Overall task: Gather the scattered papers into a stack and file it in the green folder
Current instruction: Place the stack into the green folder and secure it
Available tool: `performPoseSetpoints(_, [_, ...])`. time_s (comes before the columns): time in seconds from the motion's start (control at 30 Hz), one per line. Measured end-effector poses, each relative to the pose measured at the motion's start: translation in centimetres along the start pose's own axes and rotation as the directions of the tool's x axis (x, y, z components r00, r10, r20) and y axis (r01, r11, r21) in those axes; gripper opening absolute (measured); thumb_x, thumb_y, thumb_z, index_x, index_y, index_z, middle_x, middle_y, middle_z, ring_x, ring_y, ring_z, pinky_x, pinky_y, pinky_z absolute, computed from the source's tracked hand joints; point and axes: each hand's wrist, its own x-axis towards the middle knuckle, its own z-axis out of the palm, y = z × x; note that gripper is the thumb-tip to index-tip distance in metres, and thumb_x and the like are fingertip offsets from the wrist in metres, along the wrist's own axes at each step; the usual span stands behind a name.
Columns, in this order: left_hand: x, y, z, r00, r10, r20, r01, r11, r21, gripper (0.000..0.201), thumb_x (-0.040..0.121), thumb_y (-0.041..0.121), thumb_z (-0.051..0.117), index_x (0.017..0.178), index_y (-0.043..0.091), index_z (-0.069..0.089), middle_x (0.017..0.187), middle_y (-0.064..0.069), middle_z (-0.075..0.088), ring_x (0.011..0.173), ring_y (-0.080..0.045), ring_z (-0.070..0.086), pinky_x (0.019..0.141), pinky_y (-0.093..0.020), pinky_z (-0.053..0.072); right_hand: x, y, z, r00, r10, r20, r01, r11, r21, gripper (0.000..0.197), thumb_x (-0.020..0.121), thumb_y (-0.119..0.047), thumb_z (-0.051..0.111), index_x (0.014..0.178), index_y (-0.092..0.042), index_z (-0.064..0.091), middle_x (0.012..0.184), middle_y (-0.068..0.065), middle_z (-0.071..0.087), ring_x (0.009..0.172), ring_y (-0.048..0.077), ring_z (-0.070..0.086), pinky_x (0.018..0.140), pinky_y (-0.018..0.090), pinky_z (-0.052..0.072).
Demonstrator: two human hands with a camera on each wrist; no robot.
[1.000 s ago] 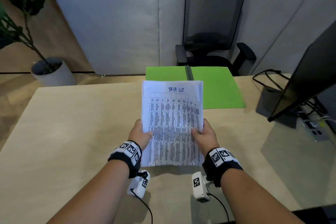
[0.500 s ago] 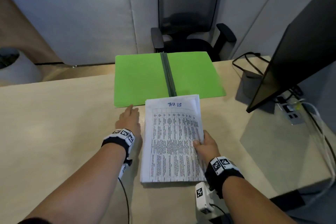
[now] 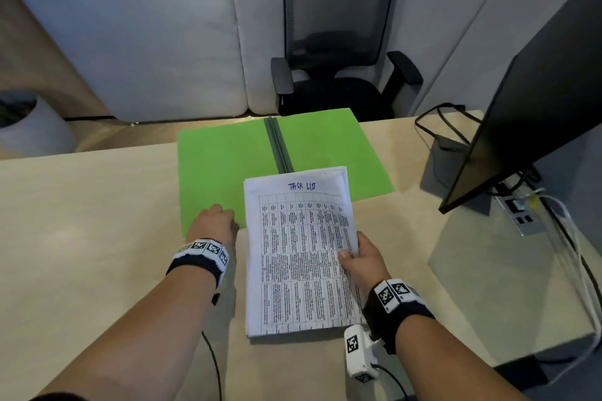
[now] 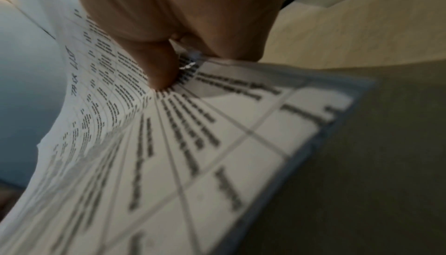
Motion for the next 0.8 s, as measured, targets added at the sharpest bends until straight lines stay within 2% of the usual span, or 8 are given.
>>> performPoseSetpoints(0.07, [-1.1,-1.4,0.1,0.994,-0.107,-0.036,0.101,0.984,-0.144,0.02,0.086,0.027,0.065,0.101,0.014,0.066,0.101,-0.006,0.05,0.101,-0.03,0.053,0.08,-0.038,0.049,0.0,-0.6,0.5,1.0,-0.019,0.015,0.019,1.0,0.006,0.034,0.088,0.007,0.051,0.104,-0.021,0.062,0.096,0.011,0.071,0.087,0.027,0.068,0.08,0.037,0.055])
performPoseSetpoints(0.13, [-1.7,-3.1,0.2,0.982,-0.183,0.041,0.188,0.965,-0.184,0.05,0.081,0.027,0.073,0.127,0.022,0.054,0.133,-0.008,0.045,0.121,-0.034,0.045,0.097,-0.043,0.046,-0.2,-1.1,1.1,0.999,-0.028,0.029,0.027,0.999,0.034,0.036,0.088,0.009,0.049,0.108,-0.018,0.061,0.095,0.011,0.072,0.084,0.023,0.068,0.076,0.033,0.056])
performPoseSetpoints(0.2, [-2.3,-4.6,-0.1,0.959,-0.224,0.175,0.245,0.964,-0.107,0.083,0.077,0.028,0.076,0.145,0.033,0.03,0.155,-0.006,0.02,0.136,-0.038,0.029,0.109,-0.047,0.036,-0.4,-1.4,1.7,0.999,-0.036,0.038,0.034,0.998,0.057,0.037,0.089,0.011,0.049,0.113,-0.015,0.06,0.096,0.009,0.072,0.08,0.017,0.069,0.072,0.027,0.055])
performPoseSetpoints(0.3, [-4.1,-6.6,-0.4,0.908,-0.294,0.298,0.312,0.95,-0.015,0.096,0.076,0.013,0.072,0.148,0.04,0.015,0.158,-0.005,0.003,0.14,-0.04,0.017,0.11,-0.05,0.034,-0.7,-1.8,2.7,0.998,-0.023,0.05,0.018,0.995,0.098,0.037,0.09,0.01,0.049,0.12,-0.011,0.057,0.104,0.01,0.07,0.084,0.016,0.069,0.077,0.029,0.057])
performPoseSetpoints(0.43, [-7.8,-8.9,-1.5,0.84,-0.393,0.374,0.368,0.919,0.139,0.105,0.073,0.002,0.069,0.15,0.036,0.006,0.151,-0.013,0.011,0.137,-0.04,0.021,0.107,-0.053,0.035,-1.3,-2.5,4.0,0.996,-0.045,0.072,0.04,0.997,0.073,0.033,0.09,0.009,0.051,0.115,-0.011,0.059,0.1,0.009,0.071,0.086,0.022,0.069,0.084,0.038,0.056])
performPoseSetpoints(0.67, [-12.6,-13.3,-0.9,0.795,-0.513,0.323,0.521,0.851,0.068,0.065,0.078,-0.001,0.05,0.131,0.031,0.033,0.126,-0.013,0.026,0.118,-0.04,0.039,0.098,-0.052,0.043,-1.9,-1.9,6.2,0.993,-0.027,0.112,0.037,0.996,-0.087,0.033,0.088,0.003,0.053,0.106,-0.023,0.061,0.098,0.007,0.072,0.091,0.026,0.07,0.087,0.046,0.056])
performPoseSetpoints(0.73, [-12.6,-13.0,-1.0,0.786,-0.548,0.286,0.567,0.824,0.018,0.05,0.082,0.0,0.05,0.126,0.022,0.042,0.135,-0.013,0.025,0.119,-0.038,0.04,0.098,-0.048,0.045,-2.1,-1.2,6.6,0.993,-0.016,0.121,0.036,0.985,-0.167,0.031,0.087,0.0,0.053,0.107,-0.023,0.06,0.1,0.006,0.071,0.092,0.025,0.068,0.09,0.046,0.055])
performPoseSetpoints(0.8, [-12.2,-11.8,-0.6,0.834,-0.505,0.221,0.524,0.851,-0.033,0.042,0.086,0.002,0.05,0.126,0.014,0.047,0.147,-0.011,0.022,0.124,-0.035,0.041,0.101,-0.042,0.044,-2.4,-0.5,6.8,0.994,0.008,0.11,0.02,0.967,-0.254,0.031,0.088,-0.003,0.054,0.115,-0.018,0.058,0.104,0.007,0.068,0.094,0.025,0.066,0.092,0.043,0.053])
